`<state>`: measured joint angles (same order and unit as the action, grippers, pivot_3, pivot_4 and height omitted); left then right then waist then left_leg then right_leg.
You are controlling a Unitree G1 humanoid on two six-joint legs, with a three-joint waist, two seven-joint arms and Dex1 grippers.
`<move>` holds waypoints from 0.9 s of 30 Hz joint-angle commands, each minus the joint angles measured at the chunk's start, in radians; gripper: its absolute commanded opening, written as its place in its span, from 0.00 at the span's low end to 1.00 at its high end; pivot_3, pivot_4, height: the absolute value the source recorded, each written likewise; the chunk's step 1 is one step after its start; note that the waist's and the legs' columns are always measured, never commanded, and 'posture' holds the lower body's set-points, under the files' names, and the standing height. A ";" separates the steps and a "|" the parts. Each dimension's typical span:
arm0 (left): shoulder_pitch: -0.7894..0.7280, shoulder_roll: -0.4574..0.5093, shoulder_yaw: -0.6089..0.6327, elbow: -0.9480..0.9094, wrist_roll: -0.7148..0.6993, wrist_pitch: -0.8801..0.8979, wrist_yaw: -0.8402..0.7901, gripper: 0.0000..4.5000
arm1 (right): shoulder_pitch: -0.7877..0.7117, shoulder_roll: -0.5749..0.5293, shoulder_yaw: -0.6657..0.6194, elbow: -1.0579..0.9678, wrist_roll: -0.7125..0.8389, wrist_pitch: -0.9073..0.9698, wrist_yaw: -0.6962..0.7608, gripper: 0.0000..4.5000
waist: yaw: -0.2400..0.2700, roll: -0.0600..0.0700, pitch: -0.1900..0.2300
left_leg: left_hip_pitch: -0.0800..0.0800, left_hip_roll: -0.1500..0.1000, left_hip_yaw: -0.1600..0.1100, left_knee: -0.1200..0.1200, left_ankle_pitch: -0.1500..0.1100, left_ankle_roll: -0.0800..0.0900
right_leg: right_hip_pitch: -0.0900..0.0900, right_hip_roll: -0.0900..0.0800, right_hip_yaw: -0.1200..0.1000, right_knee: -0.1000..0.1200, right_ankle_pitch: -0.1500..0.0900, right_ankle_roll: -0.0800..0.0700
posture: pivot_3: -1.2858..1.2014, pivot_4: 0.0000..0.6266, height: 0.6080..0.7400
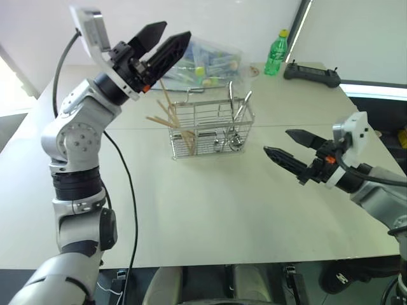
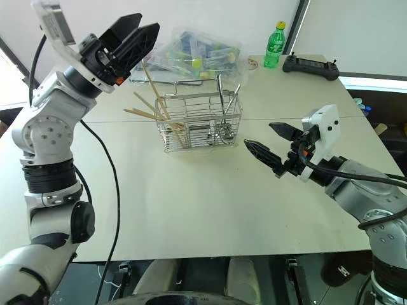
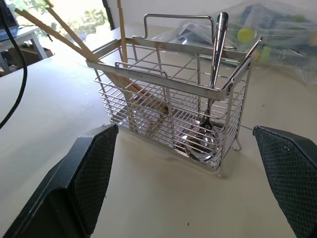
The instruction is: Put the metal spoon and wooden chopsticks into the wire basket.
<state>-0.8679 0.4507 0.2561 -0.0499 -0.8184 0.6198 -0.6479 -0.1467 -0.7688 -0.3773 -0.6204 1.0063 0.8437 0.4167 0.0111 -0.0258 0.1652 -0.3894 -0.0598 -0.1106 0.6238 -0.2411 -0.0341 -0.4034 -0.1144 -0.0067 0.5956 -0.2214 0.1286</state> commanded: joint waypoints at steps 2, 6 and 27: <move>-0.101 0.156 0.033 0.062 0.006 -0.006 -0.135 1.00 | -0.032 -0.027 -0.021 0.022 -0.011 -0.026 0.037 1.00 | -0.001 0.000 0.000 | 0.000 0.000 0.000 0.000 0.000 0.000 | 0.000 0.001 0.000 0.000 -0.001 -0.002 | 0.52 0.24 0.93; -0.177 0.338 0.022 0.206 0.059 -0.045 -0.324 1.00 | -0.048 -0.053 -0.036 0.065 -0.037 -0.040 0.071 1.00 | -0.003 0.001 0.000 | 0.000 0.000 0.001 -0.001 0.000 0.000 | 0.000 0.001 0.000 -0.001 -0.002 -0.003 | 0.52 0.24 0.93; 0.321 0.824 -0.072 0.193 0.274 -0.268 -0.927 1.00 | 0.023 -0.199 -0.142 0.145 -0.074 -0.066 0.362 1.00 | -0.020 0.003 0.002 | -0.001 0.004 0.000 -0.008 -0.001 0.001 | -0.005 -0.003 0.000 -0.003 -0.004 -0.007 | 0.52 0.24 0.93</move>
